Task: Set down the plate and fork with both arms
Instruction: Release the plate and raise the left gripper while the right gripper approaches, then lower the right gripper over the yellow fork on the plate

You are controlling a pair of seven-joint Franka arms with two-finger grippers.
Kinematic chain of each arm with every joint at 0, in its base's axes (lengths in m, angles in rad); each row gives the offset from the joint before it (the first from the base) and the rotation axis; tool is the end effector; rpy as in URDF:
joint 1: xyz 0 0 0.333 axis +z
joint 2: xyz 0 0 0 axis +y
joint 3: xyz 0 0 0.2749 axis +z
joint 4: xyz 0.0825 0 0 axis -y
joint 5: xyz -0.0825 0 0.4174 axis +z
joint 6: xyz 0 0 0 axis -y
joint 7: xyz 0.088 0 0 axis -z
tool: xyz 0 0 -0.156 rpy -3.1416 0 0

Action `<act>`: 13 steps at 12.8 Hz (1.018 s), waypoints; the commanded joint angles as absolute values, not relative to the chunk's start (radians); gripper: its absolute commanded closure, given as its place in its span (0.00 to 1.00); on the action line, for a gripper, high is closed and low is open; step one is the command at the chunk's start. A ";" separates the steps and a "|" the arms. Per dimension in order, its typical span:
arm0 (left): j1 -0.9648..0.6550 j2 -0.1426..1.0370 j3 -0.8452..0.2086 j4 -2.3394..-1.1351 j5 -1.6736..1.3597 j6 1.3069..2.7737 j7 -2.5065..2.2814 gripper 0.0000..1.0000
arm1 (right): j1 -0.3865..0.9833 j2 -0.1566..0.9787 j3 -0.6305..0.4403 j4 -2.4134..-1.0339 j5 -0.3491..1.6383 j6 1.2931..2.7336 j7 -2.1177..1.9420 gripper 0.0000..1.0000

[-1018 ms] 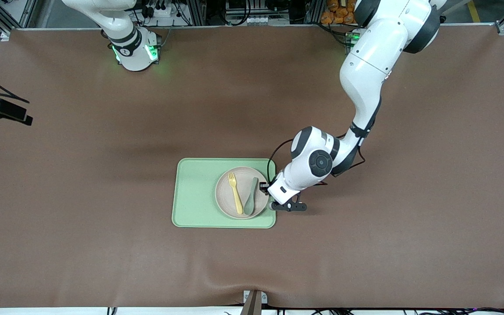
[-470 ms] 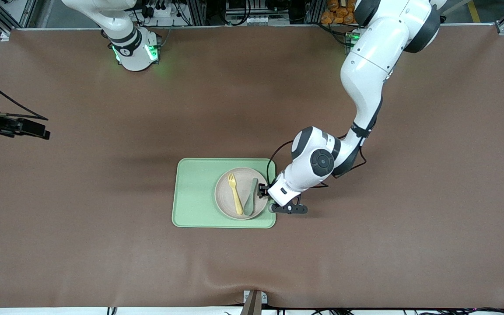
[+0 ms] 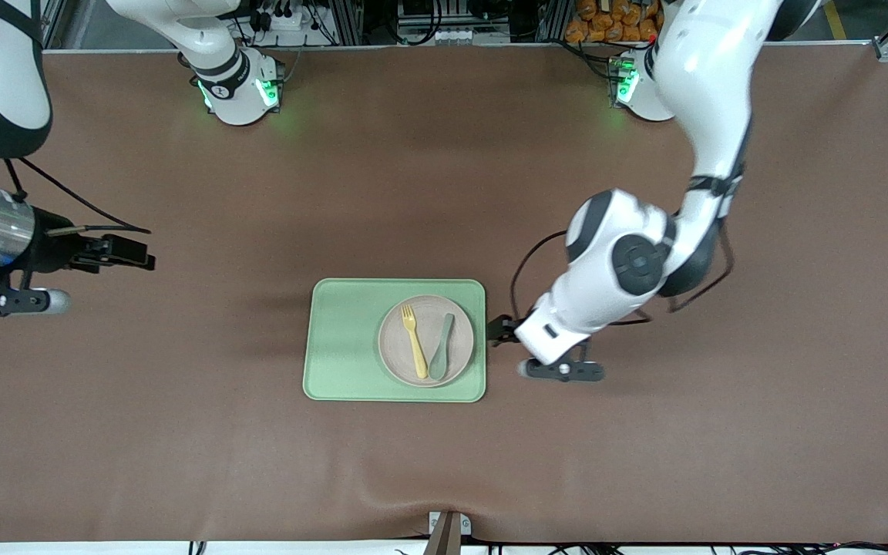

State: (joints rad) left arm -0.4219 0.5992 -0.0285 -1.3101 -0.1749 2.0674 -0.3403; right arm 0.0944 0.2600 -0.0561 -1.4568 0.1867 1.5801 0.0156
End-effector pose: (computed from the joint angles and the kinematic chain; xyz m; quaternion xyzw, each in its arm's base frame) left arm 0.6752 -0.3410 0.3143 0.9929 -0.0162 0.0389 0.1112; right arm 0.6399 0.0560 0.4343 -0.9940 -0.0045 0.0701 0.0838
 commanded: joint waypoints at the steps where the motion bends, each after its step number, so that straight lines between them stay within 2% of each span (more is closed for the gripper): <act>1: -0.332 0.453 -0.031 -1.355 -0.068 1.915 -0.313 0.00 | 0.159 0.333 -0.063 -1.408 0.204 1.633 0.021 0.00; 8: -0.065 0.203 -0.029 -1.359 -0.008 1.542 -0.154 0.00 | 0.342 0.556 -0.063 -1.243 0.167 1.827 0.155 0.00; 13: -0.006 0.092 -0.037 -1.442 -0.009 1.509 -0.055 0.00 | 0.454 0.696 -0.064 -1.189 0.166 2.012 0.262 0.00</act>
State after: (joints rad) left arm -0.0145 0.1557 -0.0206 -1.3657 -0.0297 1.5064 -0.0682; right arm 0.4061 0.6318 -0.0541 -1.2492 0.1805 1.9765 0.2125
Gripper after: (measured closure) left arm 0.000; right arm 0.000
